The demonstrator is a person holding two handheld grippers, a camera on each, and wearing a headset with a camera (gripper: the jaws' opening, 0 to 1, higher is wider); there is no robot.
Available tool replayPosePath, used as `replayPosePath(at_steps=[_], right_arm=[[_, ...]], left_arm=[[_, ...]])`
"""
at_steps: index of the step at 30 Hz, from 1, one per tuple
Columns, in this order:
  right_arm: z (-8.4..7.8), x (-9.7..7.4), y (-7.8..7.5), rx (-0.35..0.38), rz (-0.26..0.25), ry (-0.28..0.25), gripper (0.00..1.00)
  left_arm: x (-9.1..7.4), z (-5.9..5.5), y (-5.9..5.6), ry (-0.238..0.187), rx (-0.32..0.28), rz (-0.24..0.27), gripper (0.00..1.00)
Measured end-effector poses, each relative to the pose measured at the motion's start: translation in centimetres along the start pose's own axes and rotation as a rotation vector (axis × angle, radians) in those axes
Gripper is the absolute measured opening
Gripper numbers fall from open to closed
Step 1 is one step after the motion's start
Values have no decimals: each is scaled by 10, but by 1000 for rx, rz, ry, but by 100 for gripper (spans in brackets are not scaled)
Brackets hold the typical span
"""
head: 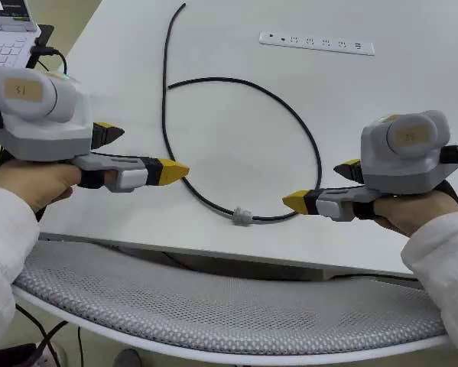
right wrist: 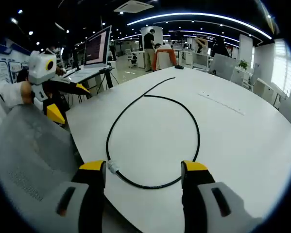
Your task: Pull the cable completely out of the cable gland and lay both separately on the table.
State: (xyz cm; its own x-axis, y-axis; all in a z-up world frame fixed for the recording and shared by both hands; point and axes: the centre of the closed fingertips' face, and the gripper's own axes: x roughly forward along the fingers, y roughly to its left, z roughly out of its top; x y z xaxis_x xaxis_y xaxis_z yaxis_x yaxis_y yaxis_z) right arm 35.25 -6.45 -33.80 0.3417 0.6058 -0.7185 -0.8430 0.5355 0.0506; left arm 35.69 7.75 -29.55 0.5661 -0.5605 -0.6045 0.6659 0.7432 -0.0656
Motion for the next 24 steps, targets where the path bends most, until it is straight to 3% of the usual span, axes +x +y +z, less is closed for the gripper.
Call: replayPosePath(at_steps=[4, 7, 9, 12, 24], right_arm=[[-1, 0, -4, 71, 6, -14, 66], [-4, -2, -7, 56, -13, -3, 66], [-5, -2, -8, 97, -5, -13, 66], [-6, -1, -8, 100, -5, -4, 66], [-11, 1, -5, 99, 4, 17, 66]], left_arm=[[2, 1, -11, 14, 84, -20, 82], [2, 1, -9, 9, 61, -23, 83], [2, -1, -6, 10, 32, -22, 83], [2, -2, -3, 11, 2, -20, 84], [1, -4, -4, 18, -6, -24, 84]])
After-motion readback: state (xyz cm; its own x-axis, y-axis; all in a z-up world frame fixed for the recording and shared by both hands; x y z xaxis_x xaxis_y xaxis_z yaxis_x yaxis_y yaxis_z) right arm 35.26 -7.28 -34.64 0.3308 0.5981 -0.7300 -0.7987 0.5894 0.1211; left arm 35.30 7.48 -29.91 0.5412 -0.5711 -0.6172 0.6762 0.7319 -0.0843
